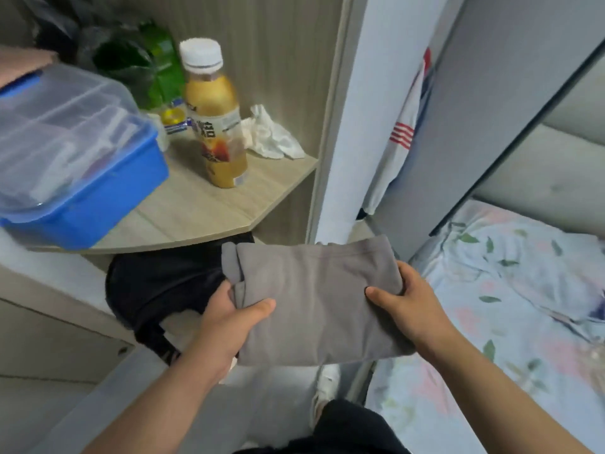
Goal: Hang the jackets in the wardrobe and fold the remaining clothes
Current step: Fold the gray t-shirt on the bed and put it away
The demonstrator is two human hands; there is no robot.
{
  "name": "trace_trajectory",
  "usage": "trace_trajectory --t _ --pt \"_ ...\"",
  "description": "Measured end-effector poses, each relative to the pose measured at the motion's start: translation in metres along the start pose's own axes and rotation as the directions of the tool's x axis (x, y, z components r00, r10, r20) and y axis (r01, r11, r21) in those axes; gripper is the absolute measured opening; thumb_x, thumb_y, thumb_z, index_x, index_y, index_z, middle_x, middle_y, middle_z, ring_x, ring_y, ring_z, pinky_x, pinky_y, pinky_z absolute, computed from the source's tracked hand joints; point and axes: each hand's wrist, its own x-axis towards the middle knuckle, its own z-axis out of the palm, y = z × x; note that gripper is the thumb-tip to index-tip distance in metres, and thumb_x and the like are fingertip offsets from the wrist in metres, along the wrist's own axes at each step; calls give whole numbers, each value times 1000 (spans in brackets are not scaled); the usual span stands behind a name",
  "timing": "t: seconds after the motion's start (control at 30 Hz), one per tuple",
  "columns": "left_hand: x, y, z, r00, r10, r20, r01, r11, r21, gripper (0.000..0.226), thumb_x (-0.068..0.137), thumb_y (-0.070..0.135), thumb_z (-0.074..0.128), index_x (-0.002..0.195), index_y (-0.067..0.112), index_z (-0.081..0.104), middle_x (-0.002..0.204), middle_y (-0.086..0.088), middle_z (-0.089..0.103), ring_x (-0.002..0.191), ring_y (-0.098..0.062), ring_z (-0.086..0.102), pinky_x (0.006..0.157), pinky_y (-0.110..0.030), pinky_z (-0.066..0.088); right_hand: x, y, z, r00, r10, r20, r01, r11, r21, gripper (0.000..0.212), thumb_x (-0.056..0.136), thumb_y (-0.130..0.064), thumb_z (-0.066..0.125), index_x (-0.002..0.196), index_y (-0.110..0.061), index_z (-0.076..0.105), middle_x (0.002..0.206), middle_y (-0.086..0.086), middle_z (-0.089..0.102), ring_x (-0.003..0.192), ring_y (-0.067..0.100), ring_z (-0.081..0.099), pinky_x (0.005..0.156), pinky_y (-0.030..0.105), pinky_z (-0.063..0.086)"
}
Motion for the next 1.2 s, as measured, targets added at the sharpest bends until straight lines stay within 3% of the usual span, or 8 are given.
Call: trace_trajectory --t 0.1,0.23,0.37,0.5,0.67,0.93,1.03,1.2 --pt "23 18 62 994 12 112 -18 999 51 37 80 3 77 107 25 63 95 5 76 87 -13 73 75 -35 56 10 10 -55 992 13 -124 -11 1000 14 38 82 -27 77 114 -35 60 106 -16 70 89 3 68 78 30 55" --pt "51 45 142 979 53 198 -71 994 85 52 61 22 86 107 24 62 96 7 76 86 -14 73 75 -37 57 32 17 -118 961 37 -274 -26 999 44 42 82 -19 76 120 -28 60 110 -9 70 92 7 68 85 37 57" --pt "82 76 211 955 139 260 -168 982 91 36 76 10 82 100 29 62 89 16 74 79 -7 72 64 -26 56 62 7 -172 926 25 -376 4 997 77 46 84 -21 75 126 -25 57 113 -6 68 95 12 67 86 39 57" --pt "109 123 261 926 242 289 -284 952 113 31 78 14 80 100 28 64 90 16 74 82 -6 71 73 -33 55 86 -16 -213 873 -18 -488 95 987 133 42 83 -18 75 122 -24 59 107 -9 69 88 7 68 70 25 54" --pt "129 175 292 868 376 323 -411 910 45 29 79 9 78 98 25 65 87 18 74 78 -3 71 69 -28 54 106 -57 -243 814 -100 -572 210 969 129 37 82 -14 75 115 -23 61 98 -13 70 74 -6 66 53 7 46" --pt "160 231 307 797 500 338 -520 854 -39 30 79 13 78 102 28 66 94 14 74 85 -6 70 78 -35 57 120 -120 -258 693 -264 -670 334 942 -25 42 82 -12 74 103 -43 55 80 -36 65 78 -19 60 57 1 43" --pt "174 248 317 776 550 309 -558 827 -73 27 80 11 77 97 27 66 92 13 73 85 -7 70 81 -40 57 131 -136 -262 657 -301 -691 384 923 -37 40 83 -13 74 111 -38 61 92 -26 69 83 -12 64 61 5 48" --pt "195 276 339 725 643 246 -642 761 -96 27 76 13 79 91 28 64 87 20 72 79 -1 68 75 -33 53 156 -161 -274 600 -309 -737 438 899 -20 47 82 -18 75 120 -38 56 107 -19 67 90 -4 66 74 16 52"
